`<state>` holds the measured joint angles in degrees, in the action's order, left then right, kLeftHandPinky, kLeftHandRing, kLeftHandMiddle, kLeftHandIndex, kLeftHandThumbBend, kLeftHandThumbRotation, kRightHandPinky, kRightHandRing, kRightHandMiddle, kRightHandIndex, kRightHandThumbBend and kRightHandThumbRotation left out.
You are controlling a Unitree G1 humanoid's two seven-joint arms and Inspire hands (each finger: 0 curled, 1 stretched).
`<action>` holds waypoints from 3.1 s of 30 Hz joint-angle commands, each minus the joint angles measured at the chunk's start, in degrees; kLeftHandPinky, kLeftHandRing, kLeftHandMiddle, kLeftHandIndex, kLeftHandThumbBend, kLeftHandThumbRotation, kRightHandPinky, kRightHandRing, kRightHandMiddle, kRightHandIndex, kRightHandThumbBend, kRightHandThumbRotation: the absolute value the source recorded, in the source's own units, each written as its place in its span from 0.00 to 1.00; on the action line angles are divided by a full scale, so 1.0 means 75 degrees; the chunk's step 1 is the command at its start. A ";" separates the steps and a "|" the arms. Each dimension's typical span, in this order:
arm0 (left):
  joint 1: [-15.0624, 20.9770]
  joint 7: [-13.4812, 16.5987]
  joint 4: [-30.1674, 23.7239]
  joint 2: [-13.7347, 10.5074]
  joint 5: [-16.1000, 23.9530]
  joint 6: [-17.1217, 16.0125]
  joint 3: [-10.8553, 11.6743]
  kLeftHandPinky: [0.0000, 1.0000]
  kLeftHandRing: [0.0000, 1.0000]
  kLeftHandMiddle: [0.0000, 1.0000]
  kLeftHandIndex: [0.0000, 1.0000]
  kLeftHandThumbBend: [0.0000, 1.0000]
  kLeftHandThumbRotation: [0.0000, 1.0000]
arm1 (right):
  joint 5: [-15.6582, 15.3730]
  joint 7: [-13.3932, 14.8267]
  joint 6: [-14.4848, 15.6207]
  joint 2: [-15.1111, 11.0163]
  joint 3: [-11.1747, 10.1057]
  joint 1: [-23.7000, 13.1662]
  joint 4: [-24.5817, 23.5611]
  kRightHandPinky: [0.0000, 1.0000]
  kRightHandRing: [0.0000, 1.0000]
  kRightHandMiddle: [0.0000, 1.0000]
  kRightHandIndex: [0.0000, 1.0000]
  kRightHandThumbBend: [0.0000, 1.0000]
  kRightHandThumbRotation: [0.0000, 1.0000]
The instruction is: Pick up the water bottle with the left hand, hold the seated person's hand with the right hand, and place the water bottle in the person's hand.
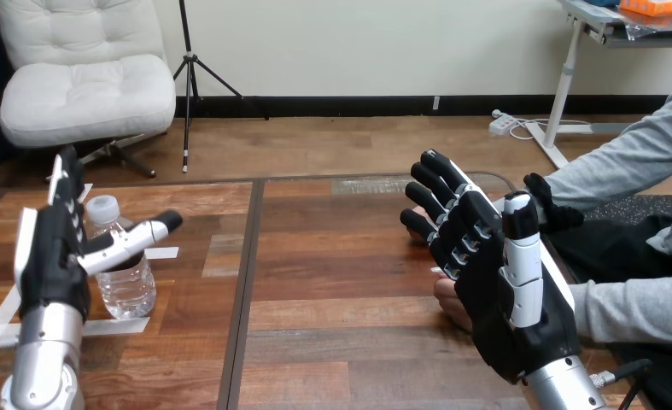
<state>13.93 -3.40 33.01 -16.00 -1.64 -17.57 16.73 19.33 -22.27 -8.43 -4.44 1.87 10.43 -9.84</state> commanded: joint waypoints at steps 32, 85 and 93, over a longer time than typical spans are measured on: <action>0.0695 0.1472 0.0953 -0.0551 0.1306 0.0150 -0.0554 0.91 0.98 1.00 1.00 1.00 0.13 | 0.0057 0.0005 -0.0070 0.0038 -0.0049 -0.0379 -0.0207 0.93 0.96 0.96 0.93 0.71 1.00; 0.1361 0.2225 0.2096 -0.0853 0.1267 0.0119 -0.0718 0.93 0.99 1.00 1.00 1.00 0.21 | 0.0158 -0.0031 -0.0005 -0.0005 -0.0059 -0.0356 -0.0262 0.92 0.96 0.95 0.92 0.73 1.00; 0.1566 0.2200 0.2375 -0.0912 0.1339 0.0196 -0.0800 0.93 0.99 1.00 1.00 1.00 0.20 | 0.0175 -0.0063 -0.0030 -0.0014 -0.0073 -0.0360 -0.0244 0.92 0.96 0.95 0.92 0.73 1.00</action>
<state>19.55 13.35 49.88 -20.57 7.62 -16.05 11.87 19.82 -22.29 -8.28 -4.57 1.81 10.43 -9.85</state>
